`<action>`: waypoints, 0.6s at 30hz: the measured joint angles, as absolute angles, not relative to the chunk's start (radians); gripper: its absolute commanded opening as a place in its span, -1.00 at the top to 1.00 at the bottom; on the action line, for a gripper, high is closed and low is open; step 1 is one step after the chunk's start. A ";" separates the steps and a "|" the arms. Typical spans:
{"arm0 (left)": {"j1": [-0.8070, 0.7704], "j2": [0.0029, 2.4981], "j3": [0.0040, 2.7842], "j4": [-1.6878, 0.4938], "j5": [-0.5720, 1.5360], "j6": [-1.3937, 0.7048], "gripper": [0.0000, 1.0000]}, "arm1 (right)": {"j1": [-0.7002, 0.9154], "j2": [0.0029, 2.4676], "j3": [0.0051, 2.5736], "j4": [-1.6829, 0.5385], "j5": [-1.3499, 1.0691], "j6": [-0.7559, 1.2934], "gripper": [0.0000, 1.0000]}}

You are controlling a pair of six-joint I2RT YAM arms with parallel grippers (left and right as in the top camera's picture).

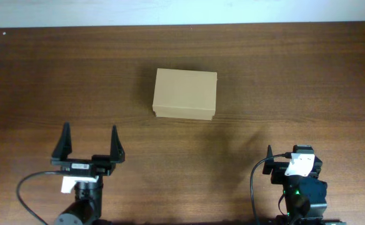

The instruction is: Pack container

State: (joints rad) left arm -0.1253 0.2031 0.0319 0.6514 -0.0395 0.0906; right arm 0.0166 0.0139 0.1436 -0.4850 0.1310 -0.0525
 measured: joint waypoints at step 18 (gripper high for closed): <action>-0.078 0.109 0.011 0.342 -0.046 0.091 -0.99 | 0.017 0.014 0.144 -0.485 0.131 -0.053 -0.98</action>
